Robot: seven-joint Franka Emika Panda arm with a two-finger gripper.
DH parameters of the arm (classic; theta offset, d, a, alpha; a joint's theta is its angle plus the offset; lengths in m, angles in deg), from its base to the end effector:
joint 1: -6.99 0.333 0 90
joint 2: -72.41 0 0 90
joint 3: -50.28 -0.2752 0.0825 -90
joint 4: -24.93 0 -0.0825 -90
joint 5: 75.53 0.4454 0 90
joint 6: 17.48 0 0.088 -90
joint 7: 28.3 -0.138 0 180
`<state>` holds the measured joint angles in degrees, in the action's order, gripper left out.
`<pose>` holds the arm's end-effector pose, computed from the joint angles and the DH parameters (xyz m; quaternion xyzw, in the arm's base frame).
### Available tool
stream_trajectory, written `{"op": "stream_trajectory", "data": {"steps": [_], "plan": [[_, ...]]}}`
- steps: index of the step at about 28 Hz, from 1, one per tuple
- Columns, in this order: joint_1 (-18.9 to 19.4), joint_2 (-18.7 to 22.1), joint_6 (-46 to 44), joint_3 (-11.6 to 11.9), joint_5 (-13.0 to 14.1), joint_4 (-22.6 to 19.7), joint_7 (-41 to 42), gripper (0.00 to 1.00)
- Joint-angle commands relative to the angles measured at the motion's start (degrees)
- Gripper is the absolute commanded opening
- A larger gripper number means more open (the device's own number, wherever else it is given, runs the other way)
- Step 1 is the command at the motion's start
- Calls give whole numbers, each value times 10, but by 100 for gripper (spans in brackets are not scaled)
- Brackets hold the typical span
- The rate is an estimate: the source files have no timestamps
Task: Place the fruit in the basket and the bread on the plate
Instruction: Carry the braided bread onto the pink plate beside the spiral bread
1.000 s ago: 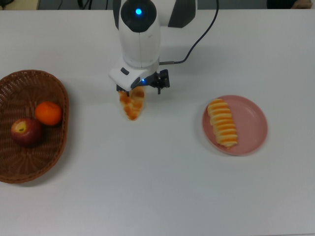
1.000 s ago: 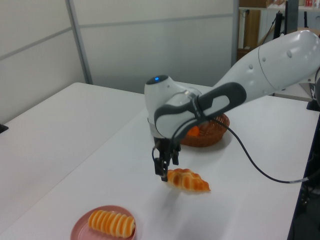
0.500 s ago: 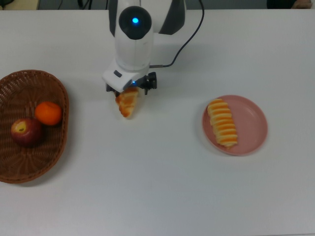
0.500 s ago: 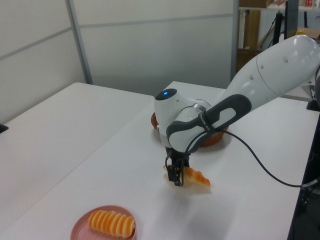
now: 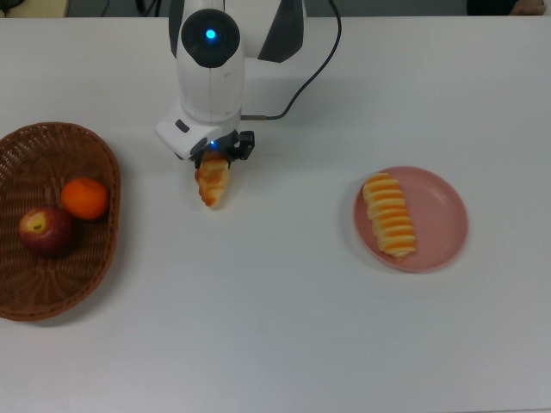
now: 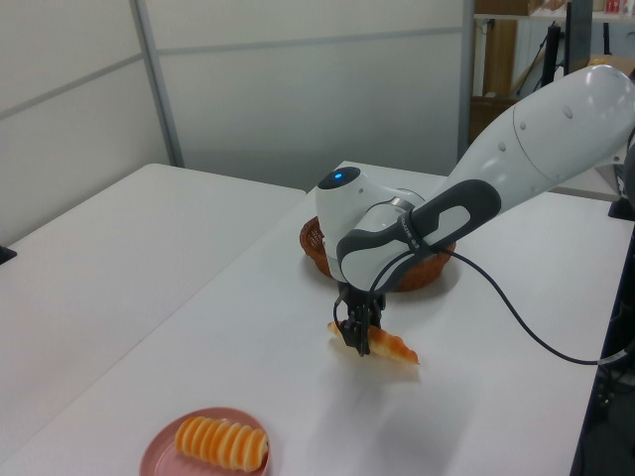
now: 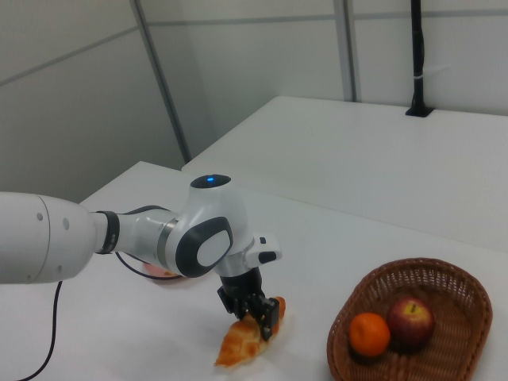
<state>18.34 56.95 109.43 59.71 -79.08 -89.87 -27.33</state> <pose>0.6262 0.0158 0.2110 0.9975 0.0468 -0.0274 0.0464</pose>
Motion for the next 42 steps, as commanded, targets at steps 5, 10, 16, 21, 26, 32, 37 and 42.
{"op": "stream_trajectory", "data": {"steps": [5,10,16,21,26,32,37,42], "plan": [[14,42,-37,-6,-6,8,-41,0],[46,40,-86,-13,-4,75,-101,0],[67,32,-89,-43,-5,133,-167,0],[69,10,-83,-84,-17,169,-228,0],[95,-4,-59,-102,-43,187,-294,0],[144,-50,26,-102,-113,188,-386,0],[174,-94,76,-102,-181,189,-452,0],[174,-96,77,-103,-184,189,-467,0]]}}
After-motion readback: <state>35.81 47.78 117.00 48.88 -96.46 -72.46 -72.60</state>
